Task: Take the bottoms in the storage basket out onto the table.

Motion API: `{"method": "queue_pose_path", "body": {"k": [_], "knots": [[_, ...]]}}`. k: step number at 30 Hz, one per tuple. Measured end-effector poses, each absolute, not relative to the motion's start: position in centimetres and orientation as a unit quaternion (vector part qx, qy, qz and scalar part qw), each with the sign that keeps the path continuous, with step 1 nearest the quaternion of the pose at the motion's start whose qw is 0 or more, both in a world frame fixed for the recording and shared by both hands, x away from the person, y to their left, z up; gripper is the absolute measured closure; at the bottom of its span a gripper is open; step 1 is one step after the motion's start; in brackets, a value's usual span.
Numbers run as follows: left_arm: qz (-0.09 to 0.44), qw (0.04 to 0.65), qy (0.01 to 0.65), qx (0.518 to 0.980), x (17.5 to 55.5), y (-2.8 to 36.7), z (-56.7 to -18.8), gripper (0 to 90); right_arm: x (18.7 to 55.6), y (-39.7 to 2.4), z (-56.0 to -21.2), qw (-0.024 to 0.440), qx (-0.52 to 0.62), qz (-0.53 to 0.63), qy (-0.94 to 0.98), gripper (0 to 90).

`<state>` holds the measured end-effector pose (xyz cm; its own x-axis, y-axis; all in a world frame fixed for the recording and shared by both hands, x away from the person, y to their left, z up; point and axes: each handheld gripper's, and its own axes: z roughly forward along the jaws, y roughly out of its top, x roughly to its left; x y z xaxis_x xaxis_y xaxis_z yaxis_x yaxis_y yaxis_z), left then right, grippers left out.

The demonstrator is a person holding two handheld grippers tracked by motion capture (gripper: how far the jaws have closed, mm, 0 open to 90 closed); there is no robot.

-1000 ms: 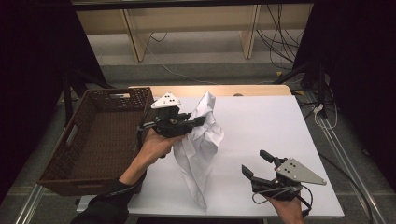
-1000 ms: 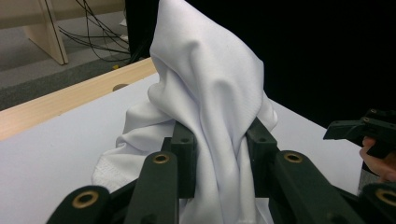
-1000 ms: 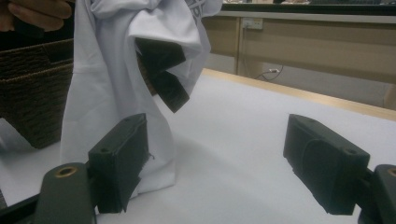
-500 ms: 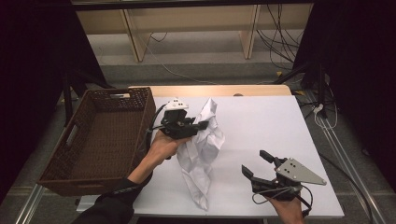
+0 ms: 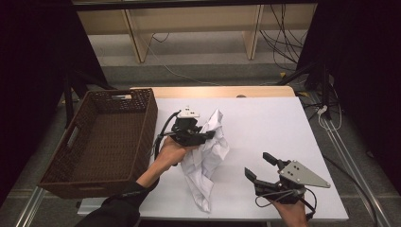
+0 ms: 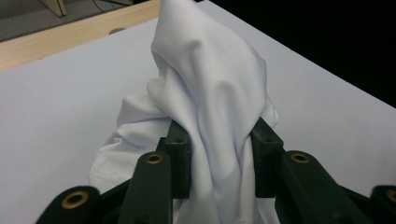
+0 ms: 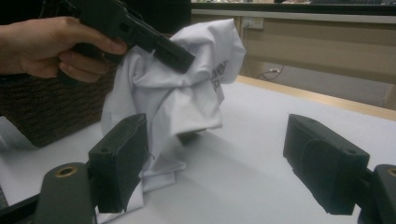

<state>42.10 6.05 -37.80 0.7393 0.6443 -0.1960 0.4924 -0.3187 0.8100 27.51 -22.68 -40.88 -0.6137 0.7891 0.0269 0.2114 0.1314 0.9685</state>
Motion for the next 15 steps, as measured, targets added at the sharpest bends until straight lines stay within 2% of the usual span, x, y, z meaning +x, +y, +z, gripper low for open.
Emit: {"method": "queue_pose_path", "body": {"k": [6,15], "knots": [[0.096,0.454,0.352,0.812,42.1,5.5,-38.7,65.0,27.5,-22.7,-40.9,0.259,0.354,0.555,0.707,23.4],[0.095,0.439,0.349,0.822,42.1,5.1,-39.5,59.5,27.5,-22.6,-40.9,0.258,0.353,0.555,0.707,23.4]]}}
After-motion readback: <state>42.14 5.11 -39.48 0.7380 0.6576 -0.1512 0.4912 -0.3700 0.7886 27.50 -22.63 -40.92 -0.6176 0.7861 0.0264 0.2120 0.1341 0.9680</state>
